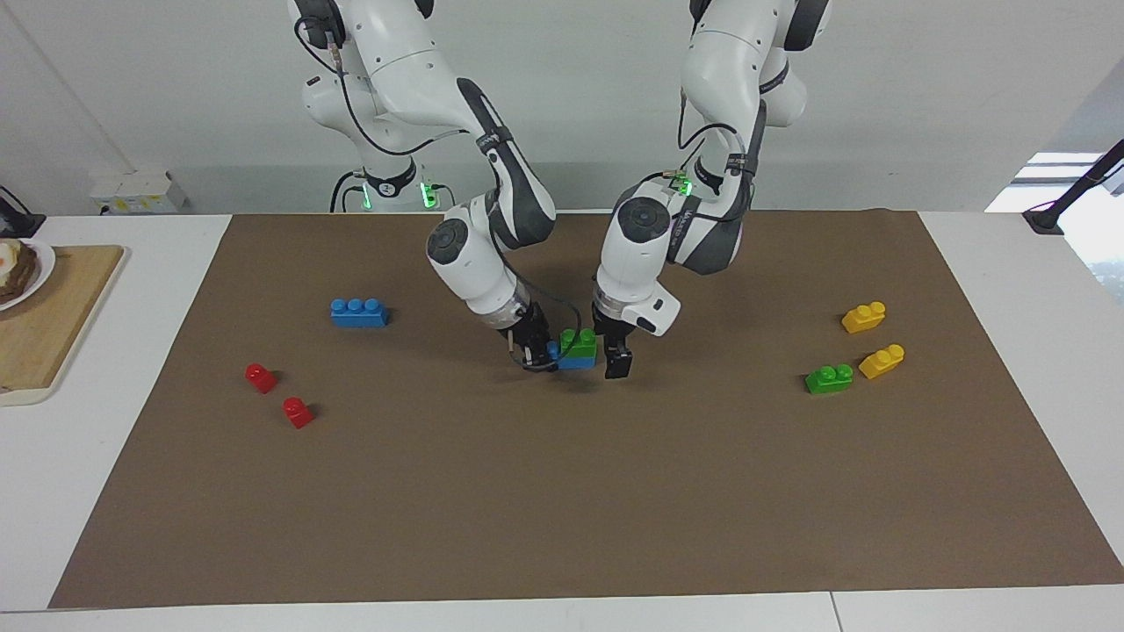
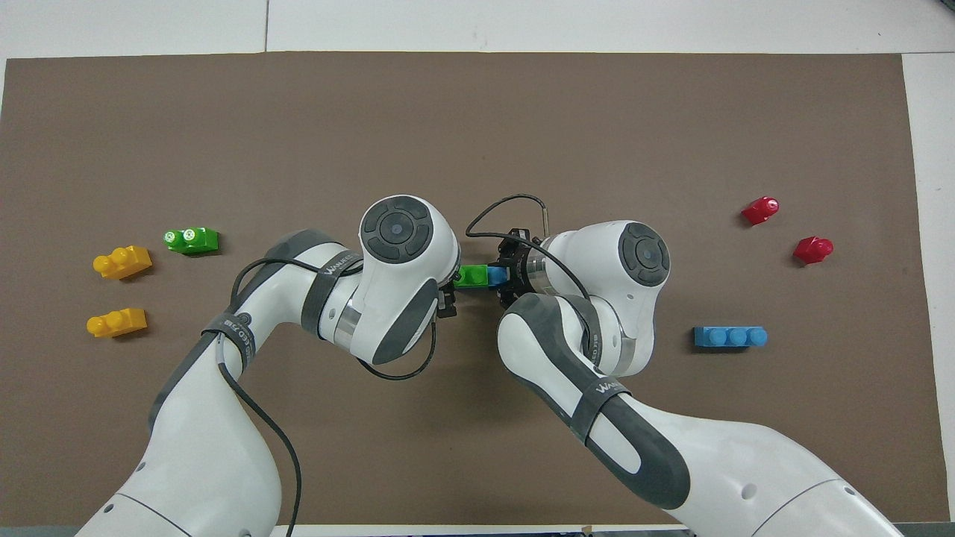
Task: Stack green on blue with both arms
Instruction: 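Open both grippers and lift them away from the stacked bricks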
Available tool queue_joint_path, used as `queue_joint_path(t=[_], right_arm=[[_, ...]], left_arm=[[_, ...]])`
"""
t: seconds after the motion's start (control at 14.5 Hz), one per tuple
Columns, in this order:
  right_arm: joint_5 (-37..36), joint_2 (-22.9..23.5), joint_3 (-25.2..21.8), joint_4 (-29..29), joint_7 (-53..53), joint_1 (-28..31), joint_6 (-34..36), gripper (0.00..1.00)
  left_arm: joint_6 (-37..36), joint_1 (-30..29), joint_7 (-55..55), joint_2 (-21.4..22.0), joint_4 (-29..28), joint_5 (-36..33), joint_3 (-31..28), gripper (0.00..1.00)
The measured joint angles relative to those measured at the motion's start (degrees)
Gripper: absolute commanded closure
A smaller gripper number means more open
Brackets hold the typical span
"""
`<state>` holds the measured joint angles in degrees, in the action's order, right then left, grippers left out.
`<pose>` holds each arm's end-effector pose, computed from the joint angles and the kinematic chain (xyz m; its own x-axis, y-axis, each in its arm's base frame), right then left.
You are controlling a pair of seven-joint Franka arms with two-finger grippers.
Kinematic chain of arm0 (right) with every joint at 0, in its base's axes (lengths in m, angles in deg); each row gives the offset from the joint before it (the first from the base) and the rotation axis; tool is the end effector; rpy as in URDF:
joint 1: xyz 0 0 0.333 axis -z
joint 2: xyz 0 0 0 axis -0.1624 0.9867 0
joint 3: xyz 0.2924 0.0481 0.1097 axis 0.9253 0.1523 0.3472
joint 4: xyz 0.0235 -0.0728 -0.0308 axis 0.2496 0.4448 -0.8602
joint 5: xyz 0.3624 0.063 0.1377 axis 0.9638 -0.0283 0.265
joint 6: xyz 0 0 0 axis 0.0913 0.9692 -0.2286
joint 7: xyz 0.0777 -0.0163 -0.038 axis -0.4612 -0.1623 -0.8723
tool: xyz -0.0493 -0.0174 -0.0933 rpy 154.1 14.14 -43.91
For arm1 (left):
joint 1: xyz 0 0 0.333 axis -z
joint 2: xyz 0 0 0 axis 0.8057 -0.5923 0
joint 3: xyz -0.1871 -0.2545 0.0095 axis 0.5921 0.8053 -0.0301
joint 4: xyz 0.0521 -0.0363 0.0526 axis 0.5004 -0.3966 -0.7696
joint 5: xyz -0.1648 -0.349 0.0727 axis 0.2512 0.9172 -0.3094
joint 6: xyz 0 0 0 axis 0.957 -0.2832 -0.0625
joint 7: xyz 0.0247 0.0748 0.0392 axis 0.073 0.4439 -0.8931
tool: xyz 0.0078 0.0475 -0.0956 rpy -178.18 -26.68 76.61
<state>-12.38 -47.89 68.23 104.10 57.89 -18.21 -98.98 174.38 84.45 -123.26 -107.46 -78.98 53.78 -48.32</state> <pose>0.5423 0.2925 0.2751 -0.0021 -0.9094 -0.4160 -0.9989 0.0216 -0.0423 0.5388 -0.3475 0.3556 -0.1215 0.9879 -0.0964 0.9920 0.1243 0.0232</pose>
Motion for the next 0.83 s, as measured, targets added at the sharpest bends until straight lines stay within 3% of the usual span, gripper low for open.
queue_joint_path(t=[0.41, 0.83], right_arm=[[0.0, -0.3, -0.1, -1.1, 0.0, 3.5, 2.6, 0.04], [0.0, -3.1, -0.2, -3.0, -2.1, 8.8, 9.7, 0.03]], left_arm=[[-16.7, -8.7, 18.0, 10.7, 1.0, -0.2, -0.2, 0.0], [-20.6, -19.4, 38.0, 15.2, 1.0, -0.3, -0.3, 0.0]])
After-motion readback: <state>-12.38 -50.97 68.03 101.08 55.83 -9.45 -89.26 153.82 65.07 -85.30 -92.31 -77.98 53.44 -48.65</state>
